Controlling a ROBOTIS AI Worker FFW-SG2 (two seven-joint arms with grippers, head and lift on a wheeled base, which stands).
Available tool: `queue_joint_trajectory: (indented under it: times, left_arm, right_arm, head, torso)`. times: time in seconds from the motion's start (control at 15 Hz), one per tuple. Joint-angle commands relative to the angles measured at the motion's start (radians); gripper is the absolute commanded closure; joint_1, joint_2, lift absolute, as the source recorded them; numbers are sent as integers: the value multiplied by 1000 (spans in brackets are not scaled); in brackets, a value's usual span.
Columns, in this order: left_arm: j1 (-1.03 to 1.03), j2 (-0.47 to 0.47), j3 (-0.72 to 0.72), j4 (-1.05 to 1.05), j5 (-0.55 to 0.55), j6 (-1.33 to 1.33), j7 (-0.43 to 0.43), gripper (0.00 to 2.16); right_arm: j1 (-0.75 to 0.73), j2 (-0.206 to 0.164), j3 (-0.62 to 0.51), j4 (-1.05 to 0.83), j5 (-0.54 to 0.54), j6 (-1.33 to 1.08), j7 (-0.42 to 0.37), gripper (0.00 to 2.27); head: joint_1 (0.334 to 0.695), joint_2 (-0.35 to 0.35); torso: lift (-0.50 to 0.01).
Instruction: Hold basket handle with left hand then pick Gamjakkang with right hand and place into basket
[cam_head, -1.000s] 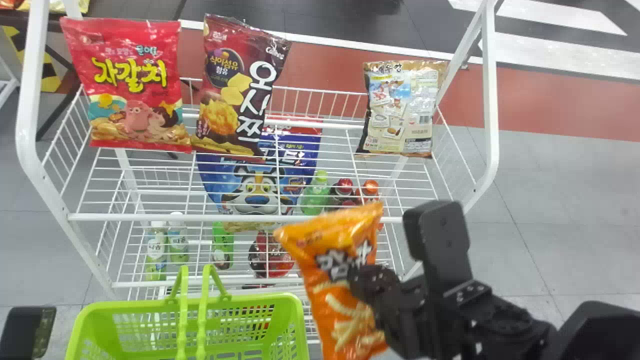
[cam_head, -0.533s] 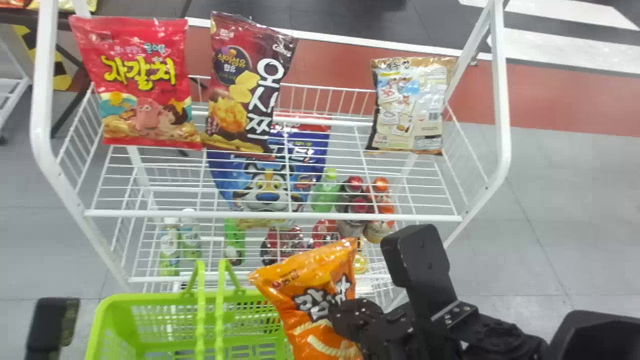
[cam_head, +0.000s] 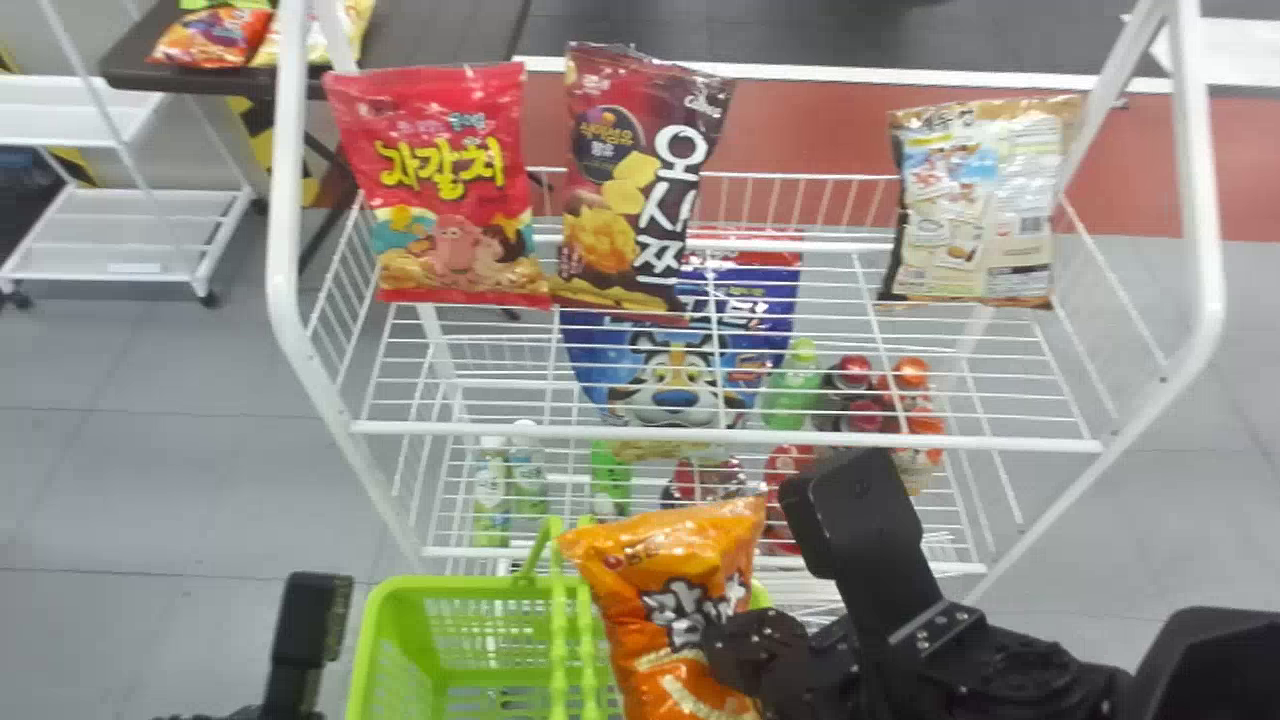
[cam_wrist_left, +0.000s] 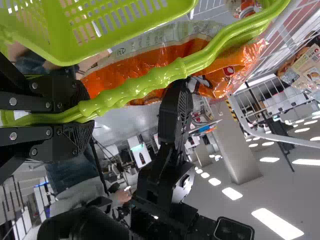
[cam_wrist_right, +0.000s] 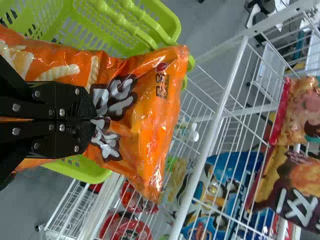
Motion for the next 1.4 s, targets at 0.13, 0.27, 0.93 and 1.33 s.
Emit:
queue_joint_trajectory:
  times: [0.13, 0.27, 0.93, 1.33]
  left_arm:
    - [0, -1, 0, -2, 4, 0, -2, 2148]
    - [3, 0, 0, -2, 4, 0, -3, 2148]
    - [6, -3, 6, -7, 6, -21, -3, 2148]
    - [2, -5, 5, -4, 7, -25, -3, 2148]
  right_arm:
    - [-41, 15, 72, 58, 4, 8, -25, 2132]
    - [-61, 31, 85, 90, -6, 8, -40, 2128]
    - [-52, 43, 125, 219, -7, 8, -141, 2111]
    - [-92, 54, 127, 313, -24, 8, -140, 1403]
  head:
    - [695, 52]
    - [695, 87]
    - [695, 115]
    - [695, 82]
  torso:
    - [-20]
    - [-20]
    - [-20]
    - [-20]
